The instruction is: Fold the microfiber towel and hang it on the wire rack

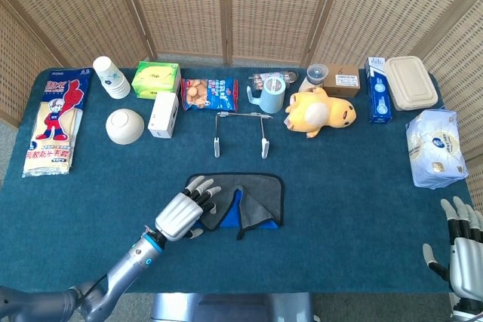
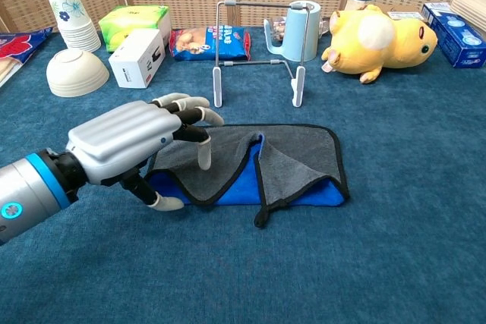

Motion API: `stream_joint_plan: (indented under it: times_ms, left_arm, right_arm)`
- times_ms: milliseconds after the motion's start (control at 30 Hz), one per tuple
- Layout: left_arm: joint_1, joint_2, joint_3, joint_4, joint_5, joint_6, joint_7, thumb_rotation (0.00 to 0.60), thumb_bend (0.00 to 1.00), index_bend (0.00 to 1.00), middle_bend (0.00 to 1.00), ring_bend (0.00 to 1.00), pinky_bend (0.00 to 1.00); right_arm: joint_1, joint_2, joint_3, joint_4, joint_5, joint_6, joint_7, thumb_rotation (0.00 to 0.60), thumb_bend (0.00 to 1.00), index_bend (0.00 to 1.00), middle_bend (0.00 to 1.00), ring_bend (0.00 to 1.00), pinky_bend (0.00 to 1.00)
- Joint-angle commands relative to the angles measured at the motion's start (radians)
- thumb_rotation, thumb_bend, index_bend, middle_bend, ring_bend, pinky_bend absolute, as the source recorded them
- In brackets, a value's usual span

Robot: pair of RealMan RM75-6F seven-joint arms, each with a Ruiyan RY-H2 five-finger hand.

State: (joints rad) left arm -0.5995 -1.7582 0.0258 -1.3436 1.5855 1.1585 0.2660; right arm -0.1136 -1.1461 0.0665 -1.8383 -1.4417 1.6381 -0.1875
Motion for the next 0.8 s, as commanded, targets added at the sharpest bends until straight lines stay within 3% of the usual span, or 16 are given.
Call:
stream_joint_plan:
  times_ms: [33,300,800]
  left_arm:
    - [-0.007,-0.027,-0.008,0.036,0.009,-0.002,-0.014,0.600,0.31,0.51,0.20,0.00,0.00]
    - [-0.018,-0.067,-0.016,0.109,0.033,0.006,-0.034,0.600,0.42,0.59,0.25,0.00,0.00]
    - [-0.013,-0.128,-0.076,0.211,0.002,0.052,-0.162,0.600,0.44,0.64,0.31,0.05,0.00]
  right_arm:
    - [-0.006,0.004,0.000,-0.001,0.002,0.007,0.002,0.600,0.31,0.03,0.02,0.00,0.00]
    - [-0.018,0.010,-0.005,-0.003,-0.002,0.020,0.011,0.600,0.31,0.03,0.02,0.00,0.00]
    - [-0.021,0.010,-0.005,-0.002,-0.006,0.023,0.013,0.600,0.31,0.03,0.02,0.00,0.00]
